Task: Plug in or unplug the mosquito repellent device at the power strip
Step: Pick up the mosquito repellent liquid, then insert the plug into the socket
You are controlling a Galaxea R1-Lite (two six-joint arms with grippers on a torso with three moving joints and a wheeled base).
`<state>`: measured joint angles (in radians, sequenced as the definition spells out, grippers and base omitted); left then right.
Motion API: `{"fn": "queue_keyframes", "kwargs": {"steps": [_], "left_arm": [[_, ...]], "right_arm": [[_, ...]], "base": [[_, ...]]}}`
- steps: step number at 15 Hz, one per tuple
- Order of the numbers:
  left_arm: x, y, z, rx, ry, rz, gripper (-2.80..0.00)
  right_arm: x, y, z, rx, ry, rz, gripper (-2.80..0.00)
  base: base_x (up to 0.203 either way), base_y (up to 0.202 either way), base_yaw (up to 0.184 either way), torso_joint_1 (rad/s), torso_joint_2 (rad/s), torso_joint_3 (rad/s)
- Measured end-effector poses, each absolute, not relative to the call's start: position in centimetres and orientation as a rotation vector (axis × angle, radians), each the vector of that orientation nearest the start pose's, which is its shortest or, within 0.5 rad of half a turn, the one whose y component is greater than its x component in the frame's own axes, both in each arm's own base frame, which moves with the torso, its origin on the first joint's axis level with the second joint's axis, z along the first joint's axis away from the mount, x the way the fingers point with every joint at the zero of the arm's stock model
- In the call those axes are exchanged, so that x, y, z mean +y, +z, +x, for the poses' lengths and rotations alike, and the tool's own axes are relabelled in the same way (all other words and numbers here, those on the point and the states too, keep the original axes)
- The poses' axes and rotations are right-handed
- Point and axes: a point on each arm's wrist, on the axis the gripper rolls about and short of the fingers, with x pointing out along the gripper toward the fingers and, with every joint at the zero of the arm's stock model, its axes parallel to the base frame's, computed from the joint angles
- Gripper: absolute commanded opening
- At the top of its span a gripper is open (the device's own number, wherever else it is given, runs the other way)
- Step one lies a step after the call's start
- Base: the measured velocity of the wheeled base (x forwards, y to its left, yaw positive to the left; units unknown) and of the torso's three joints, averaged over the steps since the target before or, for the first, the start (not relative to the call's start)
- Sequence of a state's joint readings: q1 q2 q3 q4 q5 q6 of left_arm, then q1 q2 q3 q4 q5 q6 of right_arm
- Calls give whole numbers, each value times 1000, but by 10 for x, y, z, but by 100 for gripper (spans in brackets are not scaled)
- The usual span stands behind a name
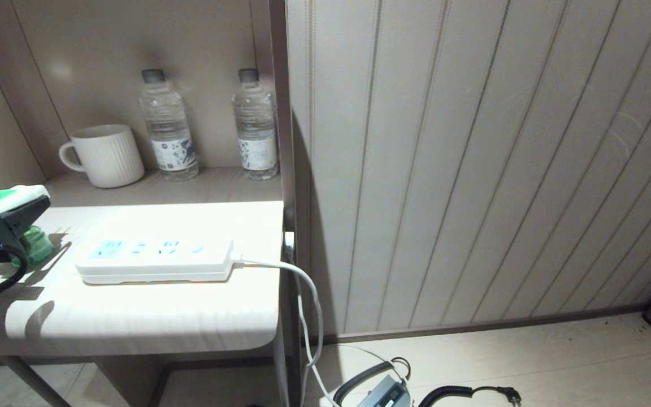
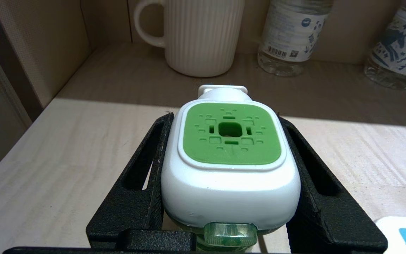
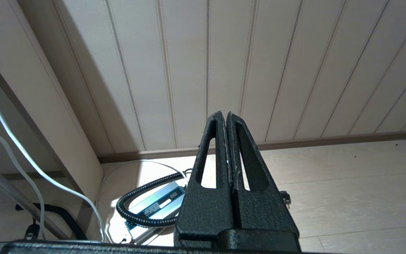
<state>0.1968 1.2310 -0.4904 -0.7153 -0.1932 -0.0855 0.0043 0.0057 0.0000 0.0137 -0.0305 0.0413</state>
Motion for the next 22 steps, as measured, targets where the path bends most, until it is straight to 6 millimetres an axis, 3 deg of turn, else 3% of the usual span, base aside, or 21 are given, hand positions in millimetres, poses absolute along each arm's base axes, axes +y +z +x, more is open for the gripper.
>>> {"fn": "queue_keyframes", "kwargs": {"steps": [4,10,18,22], "left_arm": [[18,233,169,17,-61,-94,-280],[-7,243,136,105,-273,-102,-280],[-7,262,125,22,-206,-104,-280],[-6,270,110,48,-189,-103,-280]], "right_arm": [[-1,74,-22,19,-27,41,-280],[-1,74,-22,19,-27,41,-280],[-1,74,-22,19,-27,41,-280],[-1,74,-22,19,-27,41,-280]], "base": [[0,0,0,0,0,0],[0,0,0,0,0,0],[0,0,0,0,0,0],[0,0,0,0,0,0]]}}
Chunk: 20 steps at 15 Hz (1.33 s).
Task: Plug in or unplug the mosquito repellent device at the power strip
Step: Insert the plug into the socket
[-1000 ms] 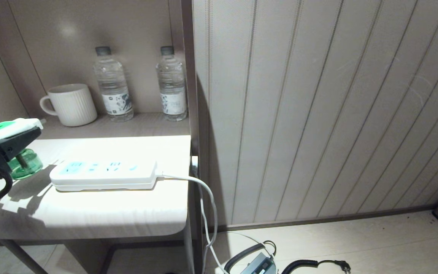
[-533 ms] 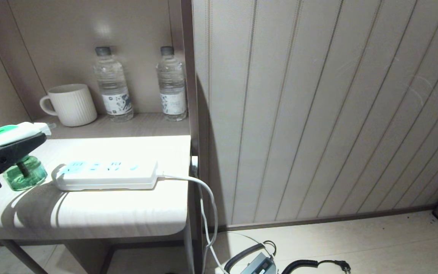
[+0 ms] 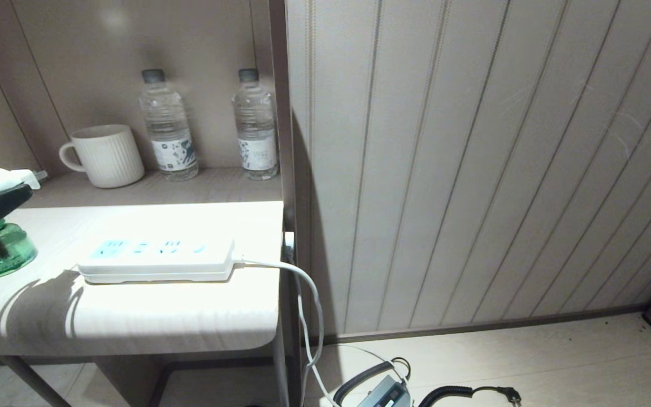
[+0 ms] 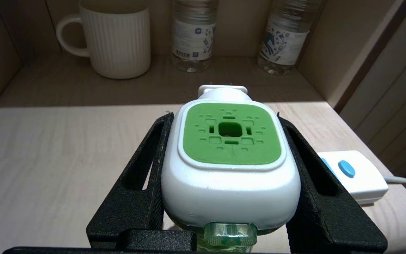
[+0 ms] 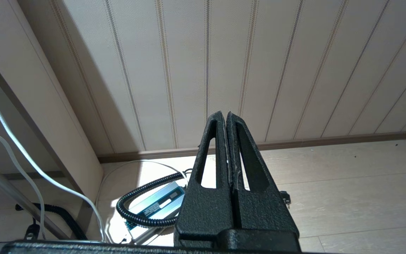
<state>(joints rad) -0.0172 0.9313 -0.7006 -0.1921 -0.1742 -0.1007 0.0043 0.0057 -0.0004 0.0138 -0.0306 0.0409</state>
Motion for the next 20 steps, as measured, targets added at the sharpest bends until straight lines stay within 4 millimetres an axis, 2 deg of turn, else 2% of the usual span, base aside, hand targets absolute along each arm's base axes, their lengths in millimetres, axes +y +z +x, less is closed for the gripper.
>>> {"fn": "queue_keyframes", "kwargs": {"steps": [12,20], "left_arm": [[-5,276,73,72,-182,-109,-280],[-5,288,61,75,-185,-108,-280]], "right_arm": [[-1,74,-22,17,-25,39,-280],[-1,74,-23,17,-26,41,-280]], "base": [[0,0,0,0,0,0],[0,0,0,0,0,0]]}}
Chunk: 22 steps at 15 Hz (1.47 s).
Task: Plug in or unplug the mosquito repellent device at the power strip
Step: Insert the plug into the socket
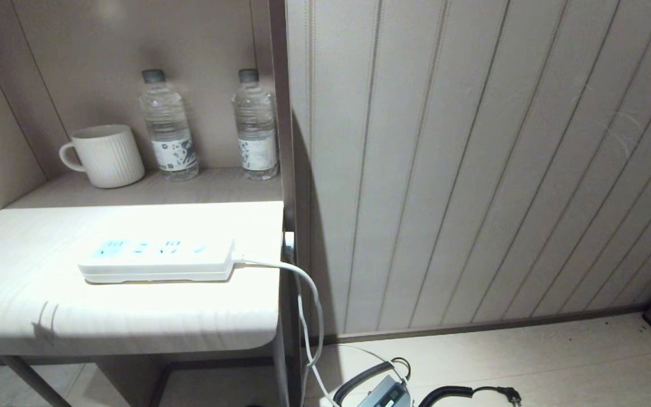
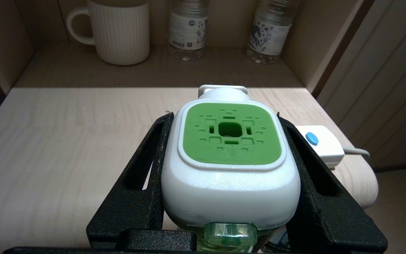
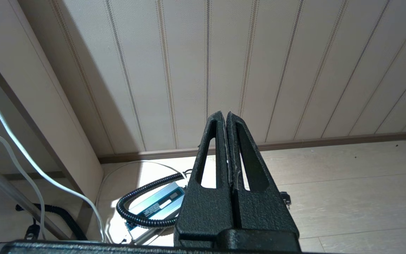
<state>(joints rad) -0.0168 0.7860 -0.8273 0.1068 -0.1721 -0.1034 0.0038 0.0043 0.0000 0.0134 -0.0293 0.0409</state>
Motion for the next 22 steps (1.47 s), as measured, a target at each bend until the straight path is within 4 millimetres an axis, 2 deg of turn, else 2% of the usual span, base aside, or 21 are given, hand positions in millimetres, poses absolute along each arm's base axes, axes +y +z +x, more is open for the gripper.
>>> {"fn": "queue_keyframes", "kwargs": {"steps": [4,7,22], "left_arm": [[-5,289,62,74,-186,-108,-280],[-5,288,63,81,-183,-109,-280],[-5,285,69,108,-182,-111,-280]], "right_arm": [[-1,74,-23,17,-26,41,-280],[-1,74,-23,17,-26,41,-280],[-1,74,-23,17,-26,41,-280]], "base": [[0,0,0,7,-26,-21],[0,0,0,73,-243,-227],[0,0,0,189,-482,-286]]}}
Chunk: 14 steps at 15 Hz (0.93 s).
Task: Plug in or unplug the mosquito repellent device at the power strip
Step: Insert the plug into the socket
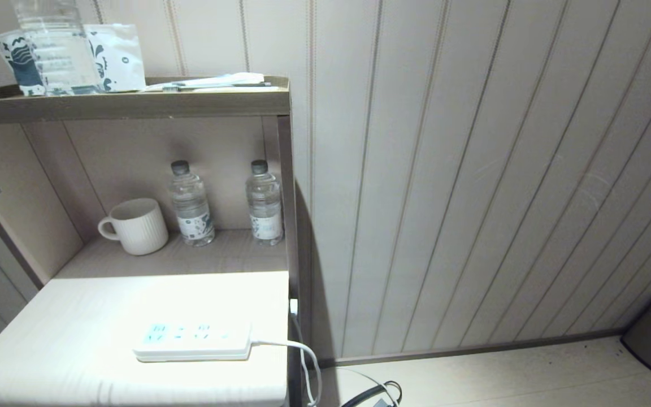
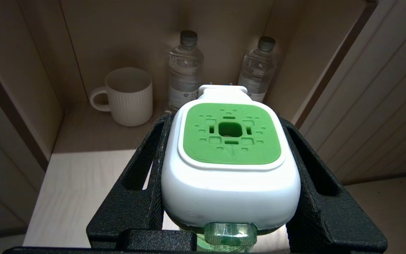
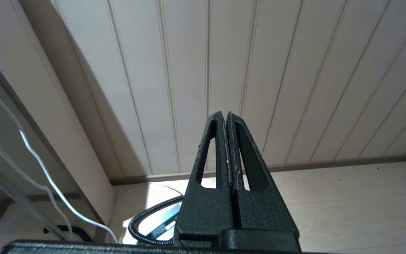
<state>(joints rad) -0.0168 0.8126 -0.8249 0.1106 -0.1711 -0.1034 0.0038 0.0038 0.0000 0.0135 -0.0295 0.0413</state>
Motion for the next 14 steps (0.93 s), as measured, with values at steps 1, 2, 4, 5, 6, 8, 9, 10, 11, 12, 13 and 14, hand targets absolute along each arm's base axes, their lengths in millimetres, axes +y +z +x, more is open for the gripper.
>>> {"fn": "queue_keyframes", "kwargs": {"steps": [1,2,4,5,6,8,9,10,11,12,13,14], "left_arm": [[-5,285,70,111,-182,-111,-280],[-5,285,70,113,-180,-111,-280],[-5,284,72,119,-181,-111,-280],[-5,283,73,124,-183,-111,-280],[-5,280,74,136,-183,-112,-280],[-5,271,77,179,-180,-116,-280],[-5,264,79,217,-177,-118,-280],[-5,258,81,260,-174,-122,-280],[-5,254,83,302,-171,-124,-280],[-5,251,85,348,-168,-127,-280],[-5,250,88,397,-166,-128,-280],[-5,251,91,454,-163,-129,-280]], "right_arm": [[-1,74,-23,17,-27,41,-280],[-1,74,-23,17,-26,41,-280],[-1,74,-23,17,-26,41,-280],[-1,74,-23,17,-26,42,-280],[-1,74,-23,17,-27,42,-280],[-1,74,-23,17,-26,41,-280],[-1,74,-23,17,-26,41,-280],[-1,74,-23,17,-26,41,-280],[-1,74,-23,17,-25,41,-280],[-1,74,-23,17,-26,41,-280],[-1,74,-23,17,-26,41,-280],[-1,74,-23,16,-25,41,-280]], "base": [[0,0,0,229,-515,-288],[0,0,0,227,-508,-288],[0,0,0,227,-507,-281],[0,0,0,130,-286,-153],[0,0,0,84,-168,-84],[0,0,0,38,-69,-40],[0,0,0,14,-32,-17],[0,0,0,0,0,0],[0,0,0,0,0,0],[0,0,0,0,0,0],[0,0,0,0,0,0],[0,0,0,0,0,0]]}}
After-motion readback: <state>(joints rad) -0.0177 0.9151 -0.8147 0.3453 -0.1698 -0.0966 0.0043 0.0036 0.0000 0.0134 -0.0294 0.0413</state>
